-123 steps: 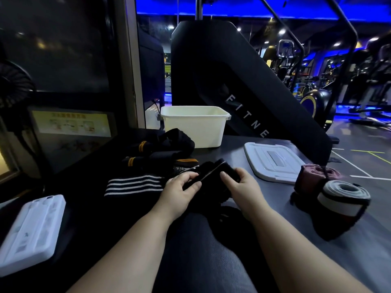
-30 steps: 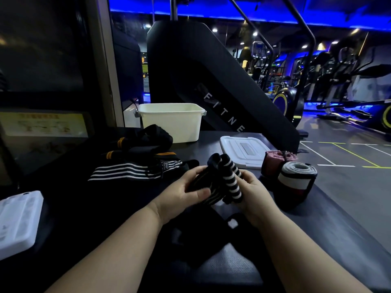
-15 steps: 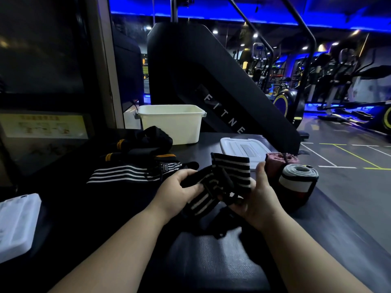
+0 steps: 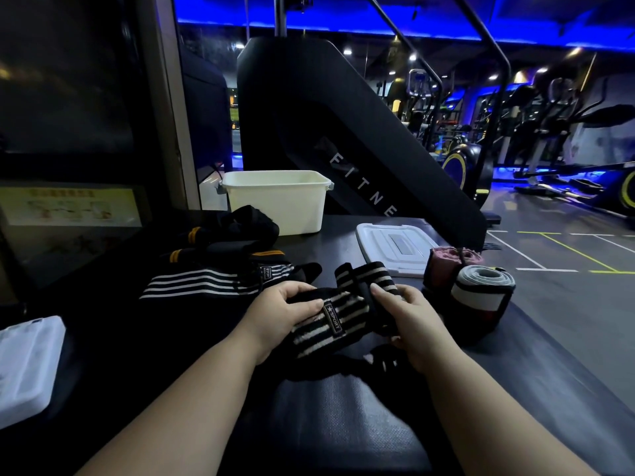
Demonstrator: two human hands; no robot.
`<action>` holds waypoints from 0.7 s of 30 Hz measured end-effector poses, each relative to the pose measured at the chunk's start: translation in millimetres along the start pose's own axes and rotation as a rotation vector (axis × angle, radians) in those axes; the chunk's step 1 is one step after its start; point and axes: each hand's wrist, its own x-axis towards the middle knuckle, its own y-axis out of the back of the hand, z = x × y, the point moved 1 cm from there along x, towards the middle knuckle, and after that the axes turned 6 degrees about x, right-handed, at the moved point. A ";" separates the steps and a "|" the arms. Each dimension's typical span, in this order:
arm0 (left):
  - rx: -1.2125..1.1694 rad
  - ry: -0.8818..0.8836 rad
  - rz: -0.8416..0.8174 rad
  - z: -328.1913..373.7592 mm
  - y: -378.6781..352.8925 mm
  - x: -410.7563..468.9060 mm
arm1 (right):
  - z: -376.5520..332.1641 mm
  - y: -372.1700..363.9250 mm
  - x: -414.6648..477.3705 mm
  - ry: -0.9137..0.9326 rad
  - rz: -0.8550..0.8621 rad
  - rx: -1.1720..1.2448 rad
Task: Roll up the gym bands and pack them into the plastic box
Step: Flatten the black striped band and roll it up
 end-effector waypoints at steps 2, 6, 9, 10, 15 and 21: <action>0.010 0.010 0.009 1.7 0.7 -0.9 | 1.0 2.1 -0.2 0.069 0.075 -0.178; 0.094 0.035 0.018 2.8 3.4 -1.4 | -4.0 7.3 -1.1 0.191 0.112 -0.572; 0.156 0.045 -0.002 2.5 4.2 -2.2 | -5.4 5.7 -1.0 0.273 0.040 -0.706; 0.166 0.050 -0.008 2.7 4.2 -2.5 | -4.6 4.7 -0.4 0.290 0.006 -0.727; 0.210 0.051 -0.050 4.4 5.0 -4.6 | -2.9 -4.4 -2.4 0.280 -0.124 -0.777; 0.269 0.028 0.008 0.9 6.2 -0.2 | 1.7 -5.4 -1.5 0.192 -0.185 -0.379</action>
